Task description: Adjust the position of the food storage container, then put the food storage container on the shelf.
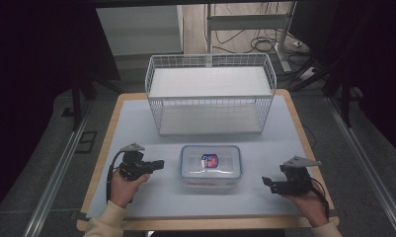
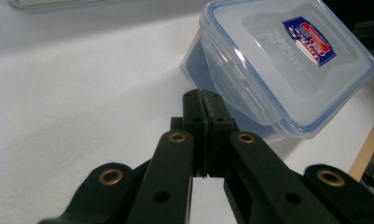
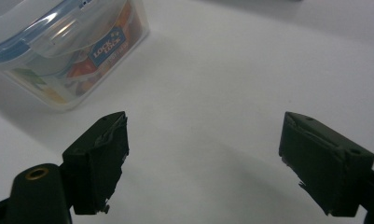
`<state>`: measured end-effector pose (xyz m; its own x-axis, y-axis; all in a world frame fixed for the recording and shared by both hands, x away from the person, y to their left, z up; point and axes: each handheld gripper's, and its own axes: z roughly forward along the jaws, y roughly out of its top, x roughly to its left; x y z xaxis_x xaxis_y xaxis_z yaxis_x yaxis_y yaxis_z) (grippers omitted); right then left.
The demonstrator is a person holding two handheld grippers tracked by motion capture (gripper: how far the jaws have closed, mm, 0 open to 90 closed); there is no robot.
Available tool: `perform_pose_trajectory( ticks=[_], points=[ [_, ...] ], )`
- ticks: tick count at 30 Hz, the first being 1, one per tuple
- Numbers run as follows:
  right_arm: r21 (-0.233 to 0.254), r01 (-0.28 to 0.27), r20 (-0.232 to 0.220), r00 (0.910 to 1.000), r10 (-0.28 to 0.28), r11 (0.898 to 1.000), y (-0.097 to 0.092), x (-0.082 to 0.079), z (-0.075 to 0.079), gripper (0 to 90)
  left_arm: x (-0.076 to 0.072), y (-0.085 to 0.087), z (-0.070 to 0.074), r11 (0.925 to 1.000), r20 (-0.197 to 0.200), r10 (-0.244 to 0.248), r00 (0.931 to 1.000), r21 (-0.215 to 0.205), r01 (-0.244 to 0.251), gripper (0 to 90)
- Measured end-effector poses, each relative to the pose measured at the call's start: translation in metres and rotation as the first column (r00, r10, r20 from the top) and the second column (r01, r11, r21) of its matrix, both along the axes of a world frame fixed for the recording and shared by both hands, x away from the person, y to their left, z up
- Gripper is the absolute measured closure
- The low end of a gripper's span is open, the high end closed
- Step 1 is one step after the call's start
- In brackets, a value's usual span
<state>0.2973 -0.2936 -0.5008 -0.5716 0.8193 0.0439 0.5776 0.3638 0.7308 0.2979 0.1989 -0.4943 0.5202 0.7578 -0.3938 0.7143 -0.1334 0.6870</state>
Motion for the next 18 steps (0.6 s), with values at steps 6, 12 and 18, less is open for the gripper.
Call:
perform_pose_trajectory(
  ticks=[6, 12, 18],
  points=[
    [0.008, -0.005, 0.000, 1.0000, 0.005, 1.000, 0.000, -0.001, 0.002, 15.9, -0.003, 0.002, 0.003, 0.9998, 0.016, 0.010, 0.9998, -0.016, -0.009, 68.9],
    [0.074, -0.031, 0.005, 0.9995, 0.030, 0.997, 0.002, 0.000, 0.008, 14.1, -0.001, 0.003, 0.009, 0.9968, -0.008, 0.001, 1.0000, -0.080, -0.001, 32.8],
    [0.163, -0.092, 0.000, 0.9956, 0.093, 0.982, 0.013, 0.007, 0.018, 13.3, 0.004, -0.004, 0.007, 0.9911, -0.056, -0.011, 0.9984, -0.133, 0.003, 19.0]
  ],
)
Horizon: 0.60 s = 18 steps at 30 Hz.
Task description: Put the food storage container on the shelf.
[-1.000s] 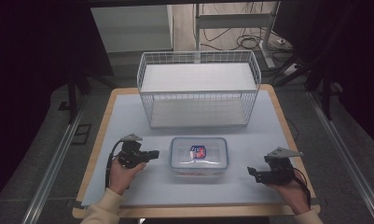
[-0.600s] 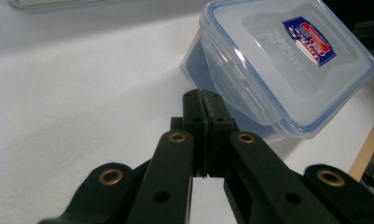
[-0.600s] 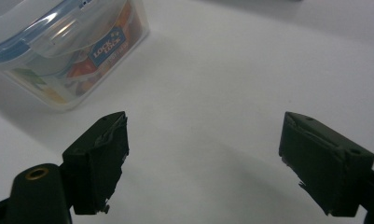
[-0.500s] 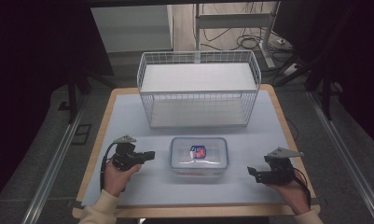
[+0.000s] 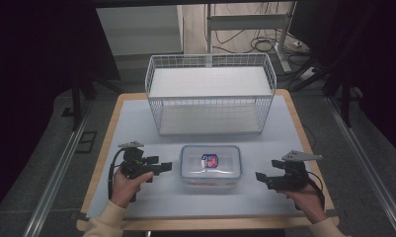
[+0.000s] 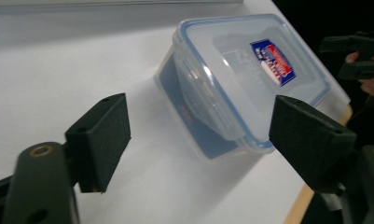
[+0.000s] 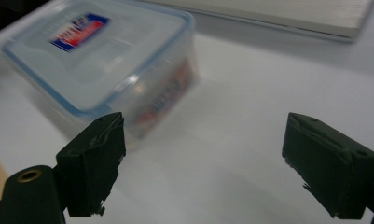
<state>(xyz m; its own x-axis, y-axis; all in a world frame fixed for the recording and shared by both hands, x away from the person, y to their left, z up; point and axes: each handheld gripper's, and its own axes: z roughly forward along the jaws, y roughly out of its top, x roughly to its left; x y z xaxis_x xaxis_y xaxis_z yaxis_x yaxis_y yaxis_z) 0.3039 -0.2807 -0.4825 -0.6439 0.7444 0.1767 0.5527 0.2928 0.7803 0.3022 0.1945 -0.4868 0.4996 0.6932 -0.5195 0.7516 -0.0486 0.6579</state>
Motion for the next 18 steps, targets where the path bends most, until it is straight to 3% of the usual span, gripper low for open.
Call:
perform_pose_trajectory(
  ticks=[2, 6, 11, 12, 18],
  points=[
    [0.052, -0.033, -0.032, 0.9989, 0.035, 0.998, 0.009, 0.005, 0.004, 13.2, 0.003, -0.004, 0.000, 0.9999, -0.009, -0.003, 1.0000, -0.015, 0.003, 17.7],
    [0.072, -0.038, -0.062, 0.9972, 0.042, 0.997, 0.018, 0.014, 0.005, 13.4, 0.008, -0.009, 0.001, 0.9993, -0.020, -0.013, 0.9997, -0.037, 0.012, 17.3],
    [0.119, -0.044, -0.110, 0.9922, 0.057, 0.992, 0.030, 0.023, 0.004, 13.1, 0.017, -0.018, -0.005, 0.9970, -0.064, -0.028, 0.9976, -0.073, 0.023, 16.9],
    [0.123, -0.049, -0.123, 0.9903, 0.065, 0.991, 0.035, 0.027, 0.004, 12.5, 0.022, -0.022, -0.009, 0.9955, -0.090, -0.041, 0.9951, -0.089, 0.033, 16.8],
    [0.139, -0.055, -0.148, 0.9861, 0.075, 0.989, 0.048, 0.036, 0.004, 10.3, 0.031, -0.035, -0.020, 0.9916, -0.145, -0.085, 0.9857, -0.108, 0.070, 16.5]
  ],
)
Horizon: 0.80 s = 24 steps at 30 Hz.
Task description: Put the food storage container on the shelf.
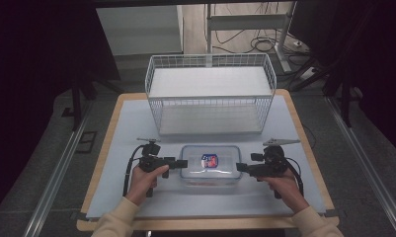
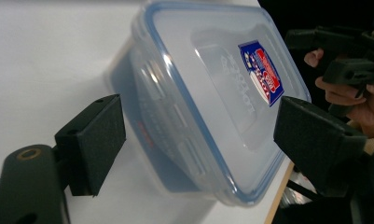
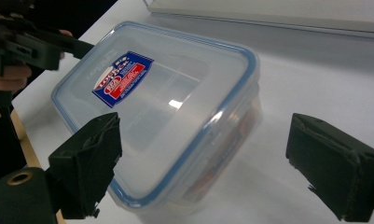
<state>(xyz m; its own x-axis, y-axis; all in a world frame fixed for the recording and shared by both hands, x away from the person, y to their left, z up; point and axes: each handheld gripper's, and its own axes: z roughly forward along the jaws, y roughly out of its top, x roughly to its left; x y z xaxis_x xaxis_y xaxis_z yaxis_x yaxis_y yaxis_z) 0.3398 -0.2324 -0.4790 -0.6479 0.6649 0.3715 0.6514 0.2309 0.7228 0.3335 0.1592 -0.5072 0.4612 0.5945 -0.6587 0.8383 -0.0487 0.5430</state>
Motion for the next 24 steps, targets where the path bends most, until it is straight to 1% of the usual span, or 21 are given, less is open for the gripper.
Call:
perform_pose_trajectory(
  ticks=[1, 2, 4, 5, 7, 11, 13, 15, 16, 18, 19, 21, 24],
  points=[
    [0.004, -0.001, -0.003, 1.0000, 0.001, 1.000, 0.002, 0.001, 0.000, 10.2, 0.001, -0.002, -0.002, 1.0000, -0.004, -0.006, 1.0000, -0.002, 0.006, 16.5],
    [0.006, -0.004, -0.007, 1.0000, 0.004, 1.000, 0.002, 0.001, 0.000, 9.9, 0.002, -0.006, -0.004, 0.9998, -0.018, -0.018, 0.9997, -0.011, 0.018, 16.6],
    [-0.001, -0.013, -0.012, 0.9998, 0.013, 1.000, 0.003, 0.000, -0.001, 9.1, 0.002, -0.008, -0.006, 0.9996, -0.024, -0.024, 0.9994, -0.013, 0.024, 16.5],
    [-0.001, -0.013, -0.012, 0.9998, 0.013, 1.000, 0.003, 0.000, -0.001, 9.1, 0.002, -0.008, -0.006, 0.9996, -0.024, -0.024, 0.9994, -0.013, 0.024, 16.5],
    [0.002, -0.015, -0.013, 0.9998, 0.015, 1.000, 0.002, -0.001, -0.001, 8.9, 0.003, -0.010, -0.009, 0.9991, -0.041, -0.036, 0.9985, -0.023, 0.035, 16.6],
    [0.001, -0.015, -0.015, 0.9998, 0.015, 1.000, 0.001, -0.001, -0.002, 8.6, 0.004, -0.011, -0.011, 0.9990, -0.050, -0.039, 0.9980, -0.026, 0.037, 16.7],
    [-0.002, -0.014, -0.022, 0.9997, 0.014, 1.000, 0.001, -0.001, -0.002, 8.4, 0.005, -0.012, -0.013, 0.9983, -0.063, -0.051, 0.9968, -0.033, 0.049, 17.1],
    [-0.003, -0.015, -0.024, 0.9996, 0.015, 1.000, 0.000, -0.001, -0.003, 8.3, 0.005, -0.012, -0.015, 0.9981, -0.065, -0.052, 0.9965, -0.036, 0.050, 20.0],
    [-0.003, -0.015, -0.024, 0.9996, 0.015, 1.000, 0.000, -0.001, -0.003, 8.3, 0.005, -0.013, -0.016, 0.9980, -0.068, -0.054, 0.9962, -0.036, 0.051, 20.0],
    [-0.005, -0.015, -0.030, 0.9994, 0.015, 1.000, 0.000, 0.000, -0.004, 8.3, 0.005, -0.012, -0.016, 0.9984, -0.066, -0.049, 0.9966, -0.030, 0.048, 21.7],
    [-0.007, -0.016, -0.032, 0.9994, 0.016, 1.000, 0.000, 0.000, -0.005, 8.3, 0.006, -0.011, -0.016, 0.9983, -0.066, -0.049, 0.9967, -0.035, 0.047, 23.8],
    [-0.007, -0.016, -0.033, 0.9993, 0.016, 1.000, 0.000, 0.000, -0.005, 8.4, 0.006, -0.010, -0.016, 0.9981, -0.066, -0.051, 0.9965, -0.037, 0.049, 24.6],
    [-0.014, -0.016, -0.041, 0.9990, 0.015, 1.000, -0.001, 0.001, -0.007, 8.4, 0.007, -0.007, -0.016, 0.9975, -0.067, -0.053, 0.9964, -0.051, 0.049, 28.6]
  ],
)
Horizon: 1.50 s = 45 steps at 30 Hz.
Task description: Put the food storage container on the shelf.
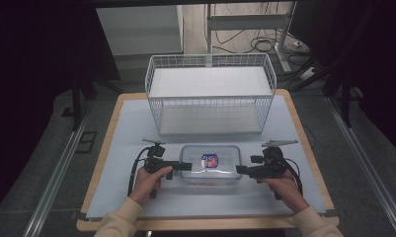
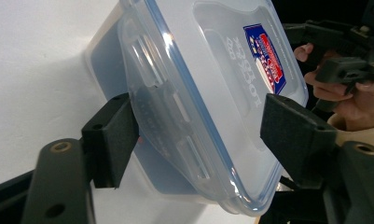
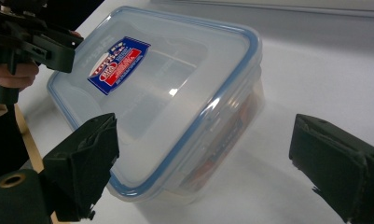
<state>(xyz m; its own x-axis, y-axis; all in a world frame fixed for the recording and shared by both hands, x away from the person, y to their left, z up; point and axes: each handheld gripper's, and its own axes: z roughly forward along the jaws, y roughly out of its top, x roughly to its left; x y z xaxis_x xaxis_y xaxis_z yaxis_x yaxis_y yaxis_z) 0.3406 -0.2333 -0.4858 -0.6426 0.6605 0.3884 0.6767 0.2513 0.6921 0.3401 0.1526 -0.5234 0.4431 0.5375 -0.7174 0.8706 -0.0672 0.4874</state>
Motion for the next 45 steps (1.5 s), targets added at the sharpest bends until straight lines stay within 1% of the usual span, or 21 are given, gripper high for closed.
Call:
perform_pose_trajectory(
  ticks=[4, 7, 9, 12, 13, 15, 17, 18, 21, 25, 28, 30, 32, 33, 35, 36, 37, 39, 40, 41, 45],
  points=[
    [-0.010, 0.001, -0.014, 0.9999, -0.001, 1.000, -0.001, 0.001, -0.001, 8.4, 0.001, 0.002, -0.001, 0.9999, -0.009, -0.003, 1.0000, -0.015, 0.003, 30.6],
    [-0.008, 0.007, -0.028, 0.9996, -0.008, 1.000, -0.001, 0.003, -0.003, 8.6, 0.002, 0.005, -0.003, 0.9995, -0.021, -0.001, 0.9998, -0.033, 0.000, 32.5],
    [0.002, 0.007, -0.039, 0.9992, -0.007, 1.000, -0.001, 0.005, -0.004, 9.5, 0.002, 0.006, -0.003, 0.9992, -0.025, -0.003, 0.9997, -0.040, 0.002, 33.5],
    [0.028, 0.008, -0.072, 0.9974, -0.006, 1.000, 0.002, 0.009, -0.006, 11.1, 0.002, 0.006, -0.003, 0.9991, -0.026, -0.004, 0.9997, -0.042, 0.003, 34.0],
    [0.028, 0.008, -0.072, 0.9974, -0.006, 1.000, 0.002, 0.009, -0.006, 11.1, 0.002, 0.006, -0.003, 0.9991, -0.026, -0.004, 0.9997, -0.042, 0.003, 34.2],
    [0.051, 0.003, -0.099, 0.9950, 0.002, 0.999, 0.004, 0.013, -0.009, 12.9, 0.003, 0.007, -0.004, 0.9990, -0.027, -0.007, 0.9996, -0.045, 0.005, 34.4],
    [0.063, 0.000, -0.115, 0.9933, 0.007, 0.998, 0.006, 0.016, -0.011, 14.2, 0.003, 0.007, -0.004, 0.9987, -0.029, -0.007, 0.9996, -0.050, 0.005, 34.7],
    [0.075, -0.004, -0.137, 0.9905, 0.015, 0.997, 0.008, 0.020, -0.014, 15.0, 0.003, 0.007, -0.004, 0.9985, -0.029, -0.009, 0.9995, -0.054, 0.008, 34.9],
    [0.082, -0.012, -0.152, 0.9880, 0.024, 0.997, 0.010, 0.023, -0.017, 15.4, 0.003, 0.008, -0.005, 0.9984, -0.028, -0.011, 0.9995, -0.055, 0.010, 35.1],
    [0.117, -0.019, -0.194, 0.9802, 0.042, 0.993, 0.011, 0.028, -0.021, 16.9, 0.003, 0.008, -0.005, 0.9984, -0.025, -0.015, 0.9996, -0.055, 0.014, 35.3],
    [0.143, -0.030, -0.225, 0.9723, 0.062, 0.989, 0.014, 0.030, -0.023, 17.8, 0.002, 0.009, -0.005, 0.9985, -0.025, -0.019, 0.9995, -0.052, 0.018, 35.3],
    [0.138, -0.027, -0.233, 0.9708, 0.058, 0.990, 0.015, 0.031, -0.023, 18.5, 0.001, 0.009, -0.005, 0.9985, -0.023, -0.017, 0.9996, -0.053, 0.015, 35.3],
    [0.149, -0.010, -0.259, 0.9646, 0.048, 0.989, 0.014, 0.031, -0.022, 22.4, 0.000, 0.008, -0.004, 0.9987, -0.020, -0.016, 0.9997, -0.048, 0.015, 35.2],
    [0.149, -0.010, -0.259, 0.9646, 0.048, 0.989, 0.014, 0.031, -0.022, 22.4, 0.000, 0.008, -0.004, 0.9987, -0.020, -0.016, 0.9997, -0.048, 0.015, 35.1],
    [0.155, -0.009, -0.256, 0.9655, 0.050, 0.988, 0.012, 0.030, -0.021, 25.7, -0.002, 0.008, -0.004, 0.9989, -0.015, -0.014, 0.9998, -0.044, 0.013, 35.1],
    [0.156, -0.006, -0.255, 0.9658, 0.046, 0.988, 0.010, 0.029, -0.020, 29.2, -0.002, 0.008, -0.003, 0.9990, -0.014, -0.013, 0.9998, -0.044, 0.013, 35.1],
    [0.156, -0.006, -0.255, 0.9658, 0.046, 0.988, 0.010, 0.029, -0.020, 29.2, -0.003, 0.009, -0.003, 0.9991, -0.011, -0.014, 0.9998, -0.041, 0.013, 35.1],
    [0.155, -0.002, -0.243, 0.9692, 0.040, 0.988, 0.009, 0.027, -0.017, 34.1, -0.005, 0.009, -0.003, 0.9992, -0.008, -0.013, 0.9999, -0.039, 0.013, 35.1],
    [0.155, -0.002, -0.243, 0.9692, 0.040, 0.988, 0.009, 0.027, -0.017, 34.1, -0.007, 0.009, -0.002, 0.9993, -0.002, -0.016, 0.9999, -0.034, 0.016, 35.1],
    [0.153, -0.004, -0.231, 0.9721, 0.040, 0.988, 0.009, 0.025, -0.016, 34.9, -0.008, 0.009, -0.001, 0.9995, 0.008, -0.018, 0.9998, -0.027, 0.018, 35.2],
    [0.155, -0.002, -0.238, 0.9706, 0.040, 0.988, 0.008, 0.023, -0.015, 35.5, -0.012, 0.007, 0.002, 0.9997, 0.028, -0.014, 0.9995, -0.018, 0.015, 35.6]
  ],
)
